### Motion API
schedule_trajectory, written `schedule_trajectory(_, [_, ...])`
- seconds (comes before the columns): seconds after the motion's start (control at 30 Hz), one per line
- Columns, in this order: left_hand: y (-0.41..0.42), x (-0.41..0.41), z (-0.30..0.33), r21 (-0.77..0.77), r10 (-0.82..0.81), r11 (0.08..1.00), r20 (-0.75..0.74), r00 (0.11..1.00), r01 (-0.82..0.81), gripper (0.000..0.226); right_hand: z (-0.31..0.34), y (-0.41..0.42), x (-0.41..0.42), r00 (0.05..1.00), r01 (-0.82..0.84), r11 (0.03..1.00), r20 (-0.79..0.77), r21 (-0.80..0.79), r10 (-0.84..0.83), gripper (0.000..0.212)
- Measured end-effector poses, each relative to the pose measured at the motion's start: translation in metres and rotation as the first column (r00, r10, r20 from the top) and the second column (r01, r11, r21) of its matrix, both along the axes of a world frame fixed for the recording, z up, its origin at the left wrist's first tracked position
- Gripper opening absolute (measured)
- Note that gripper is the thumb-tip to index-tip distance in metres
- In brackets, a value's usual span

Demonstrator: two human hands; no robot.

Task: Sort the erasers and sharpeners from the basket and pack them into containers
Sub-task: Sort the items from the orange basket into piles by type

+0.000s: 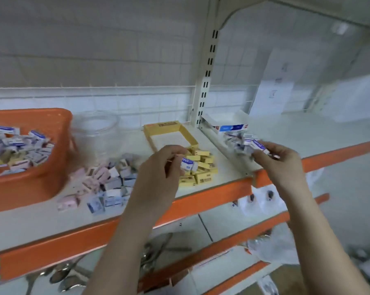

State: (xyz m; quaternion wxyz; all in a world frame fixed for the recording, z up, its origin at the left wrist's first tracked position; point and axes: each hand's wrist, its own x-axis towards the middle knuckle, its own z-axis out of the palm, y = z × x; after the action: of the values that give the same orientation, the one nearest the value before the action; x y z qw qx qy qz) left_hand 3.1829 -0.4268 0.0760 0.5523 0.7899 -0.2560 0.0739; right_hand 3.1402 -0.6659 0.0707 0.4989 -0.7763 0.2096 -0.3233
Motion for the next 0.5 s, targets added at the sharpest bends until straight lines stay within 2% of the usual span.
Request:
schedule_trajectory(0.2, [-0.072,-0.013,-0.002,0.048,-0.081,0.995,-0.109,0.991,0.087,0.026,-0.010,-0.101,0.027,0.966,0.206,0.935,-0.093,-0.287,-0.242,0.021])
schedule_trajectory(0.27, [-0.086,-0.009,-0.004,0.091,-0.086,0.991,-0.106,0.991,0.095,0.025,-0.015,-0.117,0.038,0.949,0.241,0.918,-0.122,-0.316,-0.291,0.026])
schedule_trajectory(0.4, [-0.102,0.002,-0.010,0.136,-0.098,0.984,-0.124,0.988,0.114,0.022,-0.036,-0.131,0.055,0.930,0.196,0.910,-0.225,-0.366,-0.291,0.029])
schedule_trajectory(0.5, [-0.110,0.013,-0.011,0.170,-0.124,0.975,-0.130,0.984,0.146,0.016,-0.047,-0.129,0.058,0.937,0.222,0.918,-0.188,-0.329,-0.294,0.028])
